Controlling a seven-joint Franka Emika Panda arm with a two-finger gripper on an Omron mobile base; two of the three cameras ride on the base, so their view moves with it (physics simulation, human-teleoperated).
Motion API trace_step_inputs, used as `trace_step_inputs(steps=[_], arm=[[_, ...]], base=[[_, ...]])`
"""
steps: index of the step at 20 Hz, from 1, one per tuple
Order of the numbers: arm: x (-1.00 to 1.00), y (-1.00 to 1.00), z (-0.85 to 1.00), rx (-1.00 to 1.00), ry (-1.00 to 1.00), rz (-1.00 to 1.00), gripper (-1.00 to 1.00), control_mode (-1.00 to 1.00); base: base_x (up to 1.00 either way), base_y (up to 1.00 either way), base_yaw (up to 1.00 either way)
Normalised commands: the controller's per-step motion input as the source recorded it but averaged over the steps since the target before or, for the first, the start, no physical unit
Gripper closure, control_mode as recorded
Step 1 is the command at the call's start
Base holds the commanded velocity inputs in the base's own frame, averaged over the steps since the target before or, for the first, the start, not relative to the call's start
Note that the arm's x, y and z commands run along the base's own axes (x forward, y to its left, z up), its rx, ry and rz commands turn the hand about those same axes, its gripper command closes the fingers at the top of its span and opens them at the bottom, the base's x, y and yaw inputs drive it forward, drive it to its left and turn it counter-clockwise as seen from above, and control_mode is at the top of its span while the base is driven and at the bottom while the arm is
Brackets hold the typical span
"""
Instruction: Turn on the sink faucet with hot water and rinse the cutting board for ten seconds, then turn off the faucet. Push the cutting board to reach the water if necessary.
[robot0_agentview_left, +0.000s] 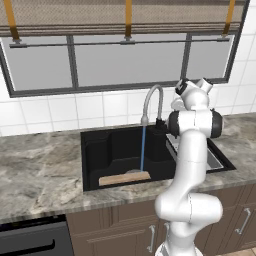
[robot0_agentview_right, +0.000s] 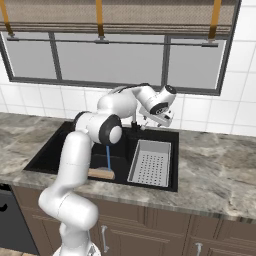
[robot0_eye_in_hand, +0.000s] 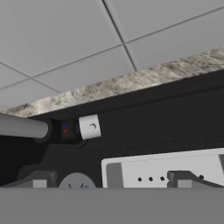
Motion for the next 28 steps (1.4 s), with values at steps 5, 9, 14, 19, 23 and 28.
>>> trace_step_inputs(steps=[5, 9, 14, 19, 23, 28], arm=[[0.0, 0.0, 0.0, 0.0, 0.0, 0.0, -1.0, -1.0], [0.0, 0.0, 0.0, 0.0, 0.0, 0.0, -1.0, -1.0], [0.0, 0.0, 0.0, 0.0, 0.0, 0.0, -1.0, -1.0], [0.0, 0.0, 0.0, 0.0, 0.0, 0.0, -1.0, -1.0], [0.0, 0.0, 0.0, 0.0, 0.0, 0.0, -1.0, -1.0], [0.0, 0.0, 0.0, 0.0, 0.0, 0.0, -1.0, -1.0]], base=[[0.0, 0.0, 0.0], [0.0, 0.0, 0.0], [0.0, 0.0, 0.0], [0.0, 0.0, 0.0], [0.0, 0.0, 0.0], [0.0, 0.0, 0.0]])
